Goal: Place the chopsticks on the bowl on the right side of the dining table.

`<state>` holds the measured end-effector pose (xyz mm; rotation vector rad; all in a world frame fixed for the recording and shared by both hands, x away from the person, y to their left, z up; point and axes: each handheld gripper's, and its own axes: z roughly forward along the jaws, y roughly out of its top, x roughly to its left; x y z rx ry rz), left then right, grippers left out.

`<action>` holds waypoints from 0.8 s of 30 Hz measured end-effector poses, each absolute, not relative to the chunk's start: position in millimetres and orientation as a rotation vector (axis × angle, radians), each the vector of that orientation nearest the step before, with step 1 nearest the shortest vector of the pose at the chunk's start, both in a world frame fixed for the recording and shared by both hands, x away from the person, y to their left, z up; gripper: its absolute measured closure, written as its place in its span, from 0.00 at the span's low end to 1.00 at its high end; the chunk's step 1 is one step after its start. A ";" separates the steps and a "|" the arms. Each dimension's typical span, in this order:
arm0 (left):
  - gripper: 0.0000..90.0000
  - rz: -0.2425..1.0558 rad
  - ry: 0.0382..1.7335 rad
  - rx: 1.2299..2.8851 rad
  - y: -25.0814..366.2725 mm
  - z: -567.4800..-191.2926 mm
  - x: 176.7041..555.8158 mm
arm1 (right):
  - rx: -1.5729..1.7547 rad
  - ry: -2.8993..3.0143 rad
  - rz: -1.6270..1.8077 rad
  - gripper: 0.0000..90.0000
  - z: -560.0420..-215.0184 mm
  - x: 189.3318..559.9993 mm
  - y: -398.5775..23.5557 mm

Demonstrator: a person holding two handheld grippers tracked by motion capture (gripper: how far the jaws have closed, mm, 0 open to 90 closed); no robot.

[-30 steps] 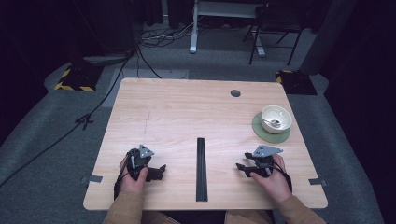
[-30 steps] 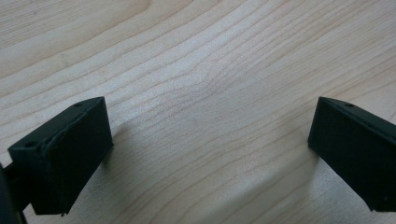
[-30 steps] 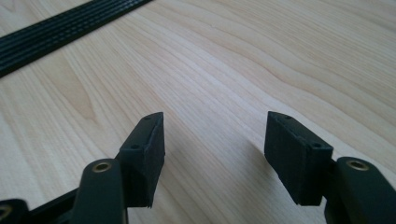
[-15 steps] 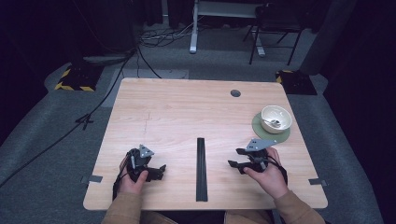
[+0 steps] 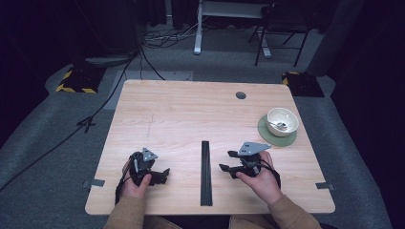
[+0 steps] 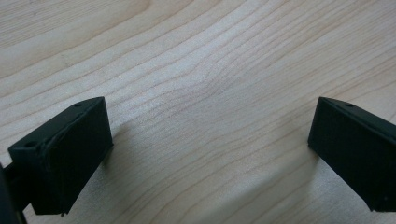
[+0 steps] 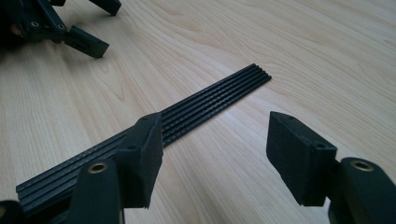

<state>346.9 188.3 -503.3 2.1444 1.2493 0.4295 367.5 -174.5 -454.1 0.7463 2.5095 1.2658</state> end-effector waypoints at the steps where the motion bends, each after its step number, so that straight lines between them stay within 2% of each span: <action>1: 0.00 0.430 1.250 2.144 188.3 -503.3 346.9 | 0.747 2.495 1.274 0.41 -459.7 366.1 -169.2; 11: 0.00 0.431 1.249 2.146 188.4 -503.2 346.9 | 0.749 2.522 1.235 0.37 -488.3 360.1 -145.1; 24: 0.00 0.430 1.249 2.145 188.3 -503.2 346.9 | 0.714 2.546 1.216 0.36 -495.4 356.1 -137.1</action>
